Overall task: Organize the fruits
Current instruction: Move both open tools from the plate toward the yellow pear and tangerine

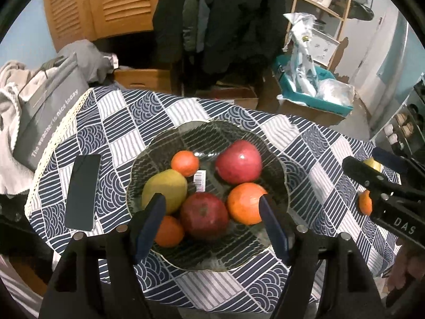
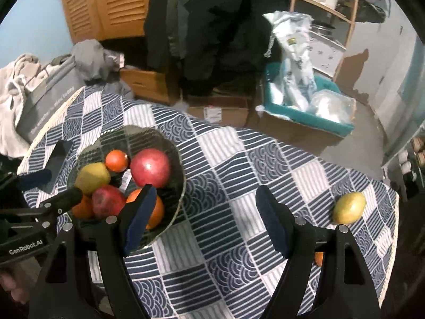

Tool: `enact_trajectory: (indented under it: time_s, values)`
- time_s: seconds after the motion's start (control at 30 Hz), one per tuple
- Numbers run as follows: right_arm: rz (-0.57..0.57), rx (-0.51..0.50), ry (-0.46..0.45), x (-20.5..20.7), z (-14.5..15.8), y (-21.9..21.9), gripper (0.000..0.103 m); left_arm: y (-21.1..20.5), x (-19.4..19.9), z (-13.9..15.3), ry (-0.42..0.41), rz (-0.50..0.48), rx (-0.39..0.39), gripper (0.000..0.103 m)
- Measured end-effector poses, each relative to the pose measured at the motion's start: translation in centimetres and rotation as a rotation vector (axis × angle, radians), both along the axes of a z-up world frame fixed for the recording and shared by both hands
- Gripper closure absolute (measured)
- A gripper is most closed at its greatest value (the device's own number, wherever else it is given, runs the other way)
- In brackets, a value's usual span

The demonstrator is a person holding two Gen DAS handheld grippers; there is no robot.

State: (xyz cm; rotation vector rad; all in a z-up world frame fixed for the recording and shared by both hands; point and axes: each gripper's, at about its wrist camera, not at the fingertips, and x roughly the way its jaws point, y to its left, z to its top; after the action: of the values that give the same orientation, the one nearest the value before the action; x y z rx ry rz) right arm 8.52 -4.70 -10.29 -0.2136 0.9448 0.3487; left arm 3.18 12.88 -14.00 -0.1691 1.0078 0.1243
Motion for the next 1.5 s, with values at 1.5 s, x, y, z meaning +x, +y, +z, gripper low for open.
enact_trajectory:
  time_s: [1.5]
  values:
    - [-0.263,0.024,-0.197,-5.2,6.5,-16.4,0.021,-14.1,0.1,7.5,-0.181,-0.204,0.104,0.016]
